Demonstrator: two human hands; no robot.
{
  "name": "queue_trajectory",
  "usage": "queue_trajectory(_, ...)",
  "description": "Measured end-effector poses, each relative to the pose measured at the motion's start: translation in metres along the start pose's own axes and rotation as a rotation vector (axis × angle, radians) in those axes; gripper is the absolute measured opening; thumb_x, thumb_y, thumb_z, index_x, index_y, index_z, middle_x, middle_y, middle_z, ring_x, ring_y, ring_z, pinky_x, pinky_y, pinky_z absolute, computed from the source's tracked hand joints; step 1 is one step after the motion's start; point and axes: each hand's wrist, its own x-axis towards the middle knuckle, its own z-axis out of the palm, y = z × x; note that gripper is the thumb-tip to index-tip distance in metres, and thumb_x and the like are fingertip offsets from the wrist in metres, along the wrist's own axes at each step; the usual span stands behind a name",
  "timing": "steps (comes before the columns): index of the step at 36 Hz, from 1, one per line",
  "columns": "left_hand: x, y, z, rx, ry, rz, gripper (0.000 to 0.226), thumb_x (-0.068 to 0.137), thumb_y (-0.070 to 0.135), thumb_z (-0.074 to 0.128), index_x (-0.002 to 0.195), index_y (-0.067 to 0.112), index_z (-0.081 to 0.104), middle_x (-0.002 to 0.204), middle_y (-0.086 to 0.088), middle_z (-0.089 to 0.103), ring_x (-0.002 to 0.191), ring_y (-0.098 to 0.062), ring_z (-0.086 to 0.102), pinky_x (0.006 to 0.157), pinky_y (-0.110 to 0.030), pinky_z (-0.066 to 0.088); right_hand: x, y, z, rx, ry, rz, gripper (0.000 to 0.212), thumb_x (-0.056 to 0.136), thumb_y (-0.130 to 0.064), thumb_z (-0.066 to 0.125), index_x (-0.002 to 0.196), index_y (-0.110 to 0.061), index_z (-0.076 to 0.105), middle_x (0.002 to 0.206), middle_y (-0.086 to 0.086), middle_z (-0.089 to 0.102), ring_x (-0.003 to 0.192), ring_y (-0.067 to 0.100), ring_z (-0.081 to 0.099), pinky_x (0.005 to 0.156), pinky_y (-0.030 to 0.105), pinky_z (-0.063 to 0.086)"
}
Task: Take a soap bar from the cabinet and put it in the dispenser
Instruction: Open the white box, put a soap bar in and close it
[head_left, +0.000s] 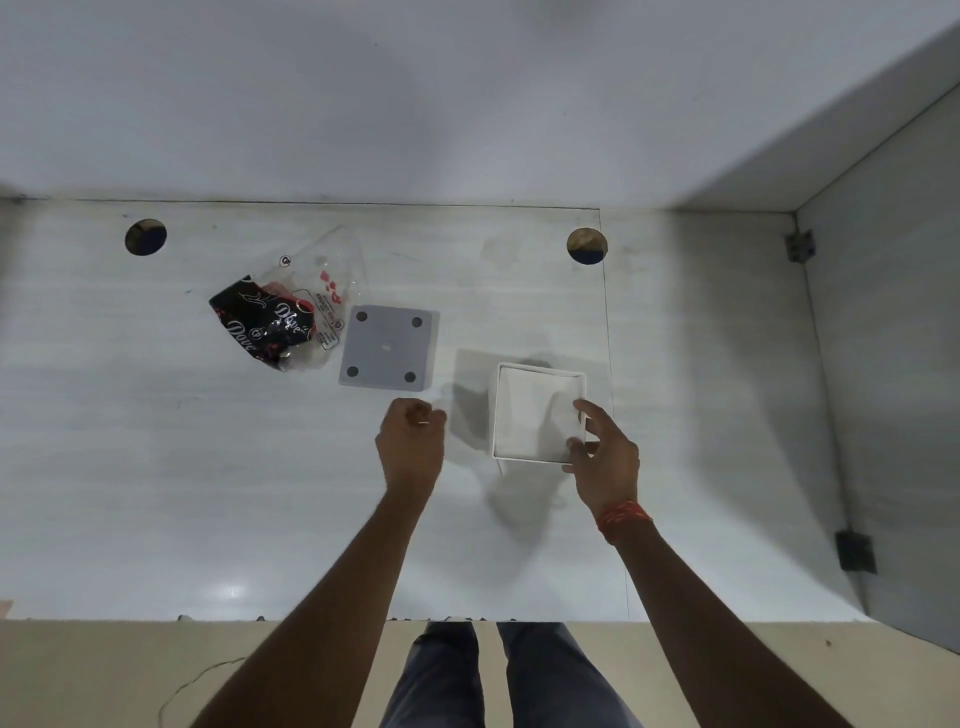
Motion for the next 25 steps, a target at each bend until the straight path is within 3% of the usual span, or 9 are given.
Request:
queue_trajectory(3, 0.002, -0.008, 0.017, 0.322, -0.141, 0.145, 0.044, 0.083, 0.026, 0.074, 0.122, 0.015, 0.057, 0.111, -0.008, 0.067, 0.102, -0.024, 0.063, 0.09, -0.031, 0.048, 0.0, -0.002, -0.006, 0.066, 0.035, 0.017, 0.047, 0.089, 0.004, 0.057, 0.127, -0.024, 0.062, 0.12, 0.011, 0.063, 0.077, 0.024, 0.07, 0.063, 0.042, 0.063)
queue_trajectory(6, -0.004, -0.012, 0.04, 0.6, -0.252, 0.28, 0.079, 0.078, 0.039, 0.077, 0.145, 0.025, 0.038, 0.132, -0.012, 0.043, 0.12, -0.031, 0.045, 0.096, -0.043, 0.045, 0.003, -0.003, -0.018, 0.103, 0.079, 0.006, 0.047, 0.088, 0.005, 0.059, 0.127, -0.021, 0.062, 0.122, 0.014, 0.065, 0.08, 0.028, 0.071, 0.059, 0.037, 0.063)
queue_trajectory(8, -0.01, -0.01, 0.052, 0.72, -0.278, 0.352, 0.091, 0.073, 0.051, 0.076, 0.149, 0.033, 0.029, 0.136, -0.008, 0.031, 0.122, -0.029, 0.036, 0.096, -0.045, 0.043, 0.006, -0.003, -0.026, 0.123, 0.098, 0.003, 0.047, 0.087, 0.006, 0.06, 0.127, -0.018, 0.061, 0.121, 0.016, 0.065, 0.083, 0.031, 0.072, 0.057, 0.032, 0.062)
queue_trajectory(11, -0.014, -0.009, 0.065, 0.83, -0.267, 0.413, 0.079, 0.074, 0.049, 0.075, 0.142, 0.037, 0.036, 0.136, -0.007, 0.03, 0.122, -0.03, 0.036, 0.093, -0.044, 0.042, 0.01, -0.004, -0.032, 0.131, 0.107, -0.009, 0.048, 0.086, 0.008, 0.06, 0.126, -0.018, 0.061, 0.119, 0.016, 0.067, 0.081, 0.032, 0.073, 0.056, 0.031, 0.062)
queue_trajectory(15, -0.012, -0.013, 0.063, 0.767, -0.183, 0.436, 0.031, 0.087, 0.026, 0.069, 0.117, 0.022, 0.063, 0.128, -0.009, 0.041, 0.118, -0.031, 0.043, 0.092, -0.041, 0.046, 0.017, -0.007, -0.032, 0.12, 0.091, -0.009, 0.049, 0.086, 0.008, 0.058, 0.125, -0.021, 0.062, 0.119, 0.014, 0.067, 0.077, 0.029, 0.073, 0.059, 0.036, 0.063)
queue_trajectory(19, 0.001, -0.02, 0.038, 0.323, -0.095, 0.271, 0.022, 0.082, 0.006, 0.064, 0.103, 0.012, 0.067, 0.107, -0.014, 0.066, 0.101, -0.032, 0.063, 0.088, -0.03, 0.049, 0.021, -0.008, -0.025, 0.1, 0.079, 0.005, 0.048, 0.087, 0.007, 0.057, 0.125, -0.021, 0.061, 0.119, 0.013, 0.066, 0.077, 0.028, 0.073, 0.058, 0.032, 0.062)
queue_trajectory(21, 0.006, -0.015, 0.016, -0.058, -0.021, 0.076, 0.022, 0.077, 0.01, 0.068, 0.098, 0.014, 0.063, 0.1, -0.018, 0.07, 0.091, -0.034, 0.068, 0.083, -0.04, 0.057, 0.021, -0.009, -0.02, 0.096, 0.072, 0.023, 0.048, 0.087, 0.007, 0.057, 0.126, -0.021, 0.061, 0.12, 0.011, 0.064, 0.076, 0.028, 0.072, 0.057, 0.033, 0.062)
queue_trajectory(22, 0.006, -0.012, 0.004, -0.215, 0.004, 0.025, 0.025, 0.077, 0.006, 0.069, 0.099, 0.013, 0.06, 0.101, -0.021, 0.069, 0.086, -0.034, 0.068, 0.077, -0.045, 0.06, 0.019, -0.009, -0.017, 0.085, 0.063, 0.031, 0.049, 0.087, 0.007, 0.057, 0.126, -0.022, 0.061, 0.12, 0.01, 0.063, 0.076, 0.028, 0.071, 0.059, 0.035, 0.063)
queue_trajectory(25, 0.001, 0.0, -0.027, -0.503, 0.075, 0.002, 0.037, 0.081, -0.01, 0.064, 0.111, 0.008, 0.053, 0.096, -0.013, 0.068, 0.081, -0.023, 0.067, 0.064, -0.036, 0.061, 0.011, -0.011, -0.004, -0.006, 0.009, -0.004, 0.051, 0.087, 0.006, 0.057, 0.126, -0.027, 0.062, 0.118, 0.009, 0.065, 0.08, 0.029, 0.071, 0.07, 0.045, 0.063)
